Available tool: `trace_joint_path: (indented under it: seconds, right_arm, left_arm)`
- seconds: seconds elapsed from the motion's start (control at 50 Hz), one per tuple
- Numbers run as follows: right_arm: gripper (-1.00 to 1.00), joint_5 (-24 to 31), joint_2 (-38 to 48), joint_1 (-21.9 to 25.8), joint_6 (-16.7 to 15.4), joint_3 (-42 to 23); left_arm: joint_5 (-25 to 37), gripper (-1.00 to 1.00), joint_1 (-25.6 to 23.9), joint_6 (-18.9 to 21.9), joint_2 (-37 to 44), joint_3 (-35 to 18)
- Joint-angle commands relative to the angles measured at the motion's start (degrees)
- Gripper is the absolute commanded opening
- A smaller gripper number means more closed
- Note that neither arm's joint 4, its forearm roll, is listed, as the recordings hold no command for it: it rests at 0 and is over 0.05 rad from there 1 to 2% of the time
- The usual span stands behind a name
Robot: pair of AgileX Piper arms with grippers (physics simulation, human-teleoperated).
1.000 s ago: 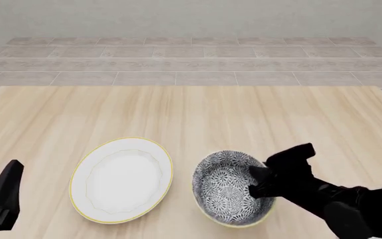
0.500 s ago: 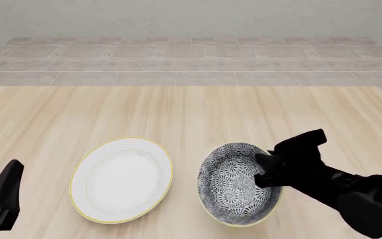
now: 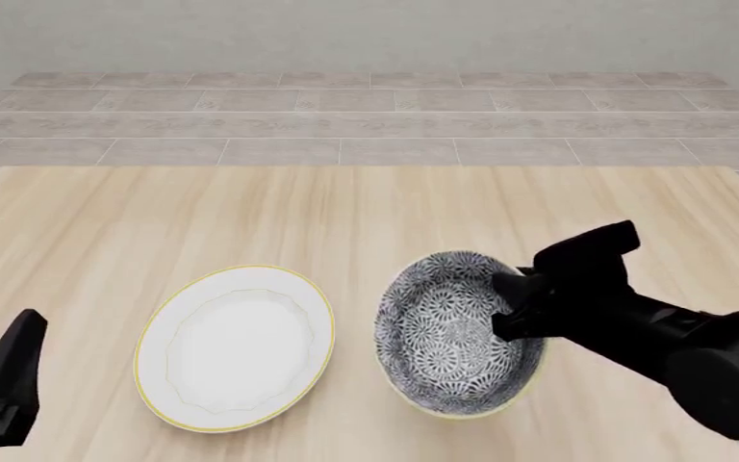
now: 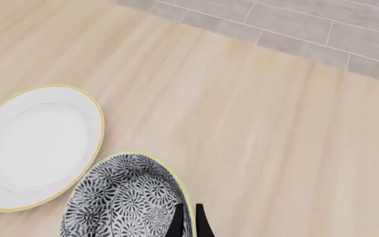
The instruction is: Put the bowl on the plate.
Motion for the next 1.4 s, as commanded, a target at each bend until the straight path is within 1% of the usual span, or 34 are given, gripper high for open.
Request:
trace_joint_path:
  seconds: [0.02, 0.1, 0.24, 0.36, 0.44, 0.56, 0.58, 0.62, 0.66, 0.7, 0.76, 0.88, 1.0, 1.02, 1.08, 1.22, 1.3, 1.4]
  right_arm:
    - [-1.0, 2.73, -1.41, 0.36, 1.04, -2.54]
    - [-1.0, 3.6, -1.34, 0.41, 1.44, -3.67]
    - [-1.0, 5.98, -0.47, 1.67, 3.6, -7.11]
    - [-1.0, 6.84, -0.04, 2.56, 4.73, -8.81]
    - [-1.0, 7.42, 0.17, 3.73, 6.12, -9.68]
    - [-1.0, 8.26, 0.05, 4.77, 6.99, -10.84]
    - [-1.0, 8.54, 0.1, 5.13, 7.74, -11.24]
    - [-1.0, 8.98, 0.11, 5.28, 7.76, -11.83]
    - [-1.0, 9.56, 0.21, 5.95, 8.71, -12.53]
    - [-1.0, 9.7, 0.32, 6.12, 9.02, -12.78]
    - [-1.0, 10.14, 0.79, 7.38, 10.94, -13.58]
    - [-1.0, 11.11, 1.37, 8.83, 12.62, -15.33]
    - [-1.0, 12.26, 1.57, 9.57, 12.73, -17.11]
    - [-1.0, 12.32, 1.91, 9.98, 13.39, -17.44]
    - [-1.0, 12.91, 2.5, 10.43, 13.92, -18.69]
    - [-1.0, 12.87, 4.98, 11.99, 15.25, -21.21]
    - [-1.0, 12.78, 6.2, 13.9, 16.88, -22.61]
    - [-1.0, 12.46, 7.36, 14.98, 17.72, -23.55]
  left_arm:
    - [0.02, 1.0, -0.04, 0.01, -0.05, -0.05]
    - [0.17, 1.0, -0.15, 0.1, -0.06, -0.23]
    - [0.31, 1.0, -0.14, 0.07, -0.07, -0.43]
    - [0.27, 1.0, -0.03, -0.07, -0.07, -0.51]
    - [0.26, 1.0, -0.01, -0.12, -0.07, -0.53]
    - [0.21, 1.0, -0.09, -0.13, -0.07, -0.55]
    - [0.21, 1.0, -0.07, -0.18, -0.08, -0.57]
    - [0.21, 1.0, -0.03, -0.19, -0.08, -0.6]
    - [0.21, 1.0, -0.05, -0.18, -0.08, -0.65]
    - [0.19, 1.0, -0.05, -0.2, -0.08, -0.67]
    - [0.17, 1.0, 0.0, -0.15, -0.08, -0.69]
    - [0.11, 1.0, 0.02, -0.16, -0.08, -0.66]
    - [-0.01, 1.0, -0.07, -0.08, -0.08, -0.63]
    - [0.12, 1.0, -0.09, -0.12, -0.09, -0.79]
    - [0.45, 1.0, -0.13, -0.12, 0.0, -1.2]
    - [0.64, 1.0, -0.14, -0.04, 0.0, -1.42]
    - [0.48, 1.0, -0.05, -0.14, -0.01, -1.37]
    - [0.27, 1.0, 0.03, -0.23, 0.01, -1.1]
